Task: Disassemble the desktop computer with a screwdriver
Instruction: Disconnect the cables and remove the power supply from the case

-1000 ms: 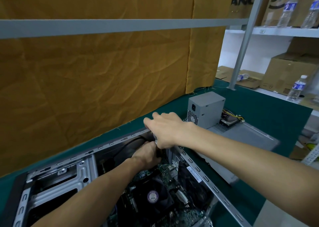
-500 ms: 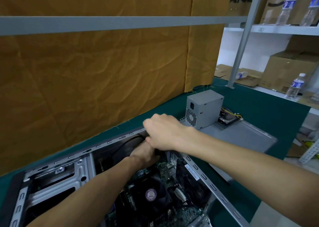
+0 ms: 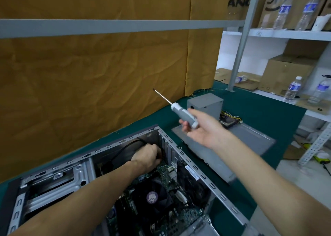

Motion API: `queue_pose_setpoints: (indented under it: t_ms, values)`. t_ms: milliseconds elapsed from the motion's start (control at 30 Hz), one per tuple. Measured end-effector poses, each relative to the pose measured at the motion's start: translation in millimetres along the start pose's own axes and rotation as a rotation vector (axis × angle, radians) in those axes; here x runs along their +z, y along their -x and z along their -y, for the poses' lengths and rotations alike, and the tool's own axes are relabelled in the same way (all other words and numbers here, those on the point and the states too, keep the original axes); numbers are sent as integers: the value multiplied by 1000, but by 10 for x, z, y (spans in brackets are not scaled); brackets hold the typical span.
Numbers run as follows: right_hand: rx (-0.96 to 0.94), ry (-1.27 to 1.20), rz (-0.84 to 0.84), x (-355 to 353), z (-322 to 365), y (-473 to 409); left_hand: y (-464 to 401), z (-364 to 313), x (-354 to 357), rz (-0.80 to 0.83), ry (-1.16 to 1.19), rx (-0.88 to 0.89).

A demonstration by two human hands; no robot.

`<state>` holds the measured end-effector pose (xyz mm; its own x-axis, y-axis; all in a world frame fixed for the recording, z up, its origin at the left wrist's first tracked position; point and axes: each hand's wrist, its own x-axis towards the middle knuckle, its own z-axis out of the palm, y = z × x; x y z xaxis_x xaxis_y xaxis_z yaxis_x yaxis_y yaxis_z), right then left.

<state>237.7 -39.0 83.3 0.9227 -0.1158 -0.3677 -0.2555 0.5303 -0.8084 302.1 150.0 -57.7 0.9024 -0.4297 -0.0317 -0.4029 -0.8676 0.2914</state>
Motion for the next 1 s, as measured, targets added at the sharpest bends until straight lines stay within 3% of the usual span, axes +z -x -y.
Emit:
queue_pose_setpoints:
  t_ms: [100, 533, 767, 1000]
  values:
    - [64, -63, 24, 98, -244, -61, -2, 2, 9, -9, -19, 15]
    - [-229, 369, -255, 520, -567, -312, -18, 23, 84, -53, -259, 137]
    - [-359, 386, -235, 427, -674, -226, -31, 46, 61, -38, -75, 74]
    - [-374, 390, -228, 440, -675, -196, -3, -39, 84, -67, -325, 123]
